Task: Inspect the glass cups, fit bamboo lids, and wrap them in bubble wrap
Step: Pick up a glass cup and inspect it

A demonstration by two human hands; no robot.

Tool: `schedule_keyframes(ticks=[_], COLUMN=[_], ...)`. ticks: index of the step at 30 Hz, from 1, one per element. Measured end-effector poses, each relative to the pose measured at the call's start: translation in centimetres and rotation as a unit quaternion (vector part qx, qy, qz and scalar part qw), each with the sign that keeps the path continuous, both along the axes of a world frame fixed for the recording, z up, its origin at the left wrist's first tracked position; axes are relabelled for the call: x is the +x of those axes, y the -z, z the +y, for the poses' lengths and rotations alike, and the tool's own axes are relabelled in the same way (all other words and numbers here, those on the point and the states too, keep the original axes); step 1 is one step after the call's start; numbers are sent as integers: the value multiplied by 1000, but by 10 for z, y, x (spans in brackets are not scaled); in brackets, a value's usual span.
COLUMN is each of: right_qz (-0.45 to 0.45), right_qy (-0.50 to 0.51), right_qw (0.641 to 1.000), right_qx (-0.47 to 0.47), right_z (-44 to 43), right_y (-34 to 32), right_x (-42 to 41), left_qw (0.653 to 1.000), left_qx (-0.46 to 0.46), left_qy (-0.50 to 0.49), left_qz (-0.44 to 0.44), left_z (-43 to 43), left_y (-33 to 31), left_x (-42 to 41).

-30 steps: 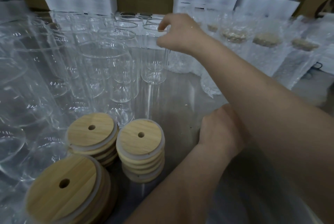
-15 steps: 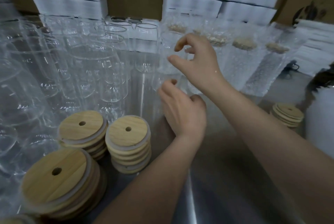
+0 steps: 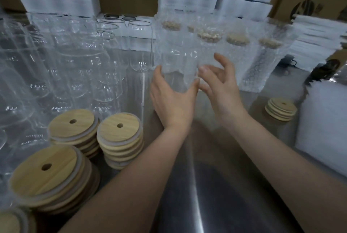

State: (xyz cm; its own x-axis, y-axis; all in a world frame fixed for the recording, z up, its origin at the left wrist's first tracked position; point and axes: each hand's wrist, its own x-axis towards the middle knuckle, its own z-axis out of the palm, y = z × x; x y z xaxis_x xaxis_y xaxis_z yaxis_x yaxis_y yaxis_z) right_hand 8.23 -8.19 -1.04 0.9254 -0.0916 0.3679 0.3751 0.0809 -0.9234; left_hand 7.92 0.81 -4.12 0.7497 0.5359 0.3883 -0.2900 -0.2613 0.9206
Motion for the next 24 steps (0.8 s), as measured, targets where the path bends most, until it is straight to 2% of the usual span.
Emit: schedule_keyframes(ticks=[4, 10, 15, 24], right_qz=[127, 138, 130, 109], right_qy=[-110, -177, -195, -98], right_qw=[985, 974, 969, 989], right_qx=[32, 29, 74, 20], right_z=[-9, -9, -6, 1], right_y=[14, 17, 14, 16], right_x=[12, 13, 6, 2], left_qw=[997, 979, 953, 940], left_qx=[-71, -141, -207, -215], left_qy=[34, 144, 218, 263], left_qz=[-3, -16, -26, -11], left_z=[2, -1, 0, 4], left_y=[-2, -6, -8, -5], left_x=[0, -7, -5, -1])
